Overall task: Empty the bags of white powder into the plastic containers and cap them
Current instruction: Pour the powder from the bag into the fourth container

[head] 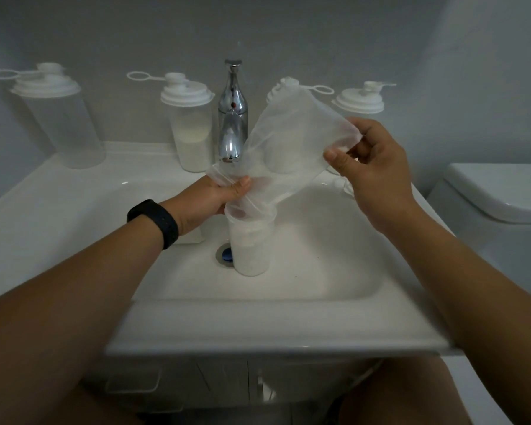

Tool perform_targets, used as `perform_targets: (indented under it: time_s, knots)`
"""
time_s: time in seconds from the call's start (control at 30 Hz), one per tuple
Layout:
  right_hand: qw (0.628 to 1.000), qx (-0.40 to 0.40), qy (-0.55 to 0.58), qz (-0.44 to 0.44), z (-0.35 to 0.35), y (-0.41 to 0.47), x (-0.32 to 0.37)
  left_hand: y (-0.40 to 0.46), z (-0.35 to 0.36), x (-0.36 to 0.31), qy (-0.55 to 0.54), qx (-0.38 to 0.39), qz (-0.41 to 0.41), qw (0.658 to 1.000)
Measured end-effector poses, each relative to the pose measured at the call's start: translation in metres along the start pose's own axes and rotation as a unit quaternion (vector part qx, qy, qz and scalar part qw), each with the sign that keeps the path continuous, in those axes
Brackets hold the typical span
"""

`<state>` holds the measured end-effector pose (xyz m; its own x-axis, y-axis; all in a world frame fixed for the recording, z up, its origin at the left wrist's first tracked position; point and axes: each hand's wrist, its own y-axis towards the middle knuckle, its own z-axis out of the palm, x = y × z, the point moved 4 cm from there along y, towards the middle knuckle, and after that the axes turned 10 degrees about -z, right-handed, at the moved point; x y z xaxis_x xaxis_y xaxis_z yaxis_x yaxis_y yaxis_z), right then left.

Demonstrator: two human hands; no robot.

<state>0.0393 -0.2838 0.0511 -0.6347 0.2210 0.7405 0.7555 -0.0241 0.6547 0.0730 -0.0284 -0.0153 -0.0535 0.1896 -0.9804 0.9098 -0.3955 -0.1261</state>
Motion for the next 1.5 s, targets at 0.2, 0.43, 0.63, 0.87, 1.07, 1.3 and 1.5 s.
perform_targets:
  time_s: [0.2, 0.43, 0.63, 0.87, 1.07, 1.3, 1.5]
  knots:
    - [1.0, 0.003, -0.014, 0.002, -0.002, 0.001, 0.001, -0.001, 0.001, -0.001, 0.004, 0.005, 0.007, 1.0]
    - [1.0, 0.012, -0.022, 0.001, -0.002, 0.001, 0.003, -0.001, -0.001, 0.001, 0.008, 0.0, 0.001, 1.0]
    - [1.0, 0.007, -0.015, 0.025, -0.003, 0.0, 0.003, 0.0, 0.001, 0.0, 0.009, 0.003, 0.002, 1.0]
    - [1.0, 0.008, -0.026, 0.015, -0.004, 0.0, 0.007, 0.0, -0.001, 0.001, 0.006, 0.003, -0.001, 1.0]
    - [1.0, 0.01, -0.029, 0.003, -0.004, 0.0, 0.009, 0.001, -0.002, 0.002, 0.01, -0.001, -0.008, 1.0]
    - [0.999, 0.024, -0.021, 0.004, -0.003, 0.0, 0.01, 0.0, 0.0, 0.0, 0.008, 0.002, 0.003, 1.0]
    - [0.998, 0.057, 0.002, 0.001, -0.008, 0.003, 0.011, 0.002, -0.002, 0.002, 0.006, 0.004, 0.0, 1.0]
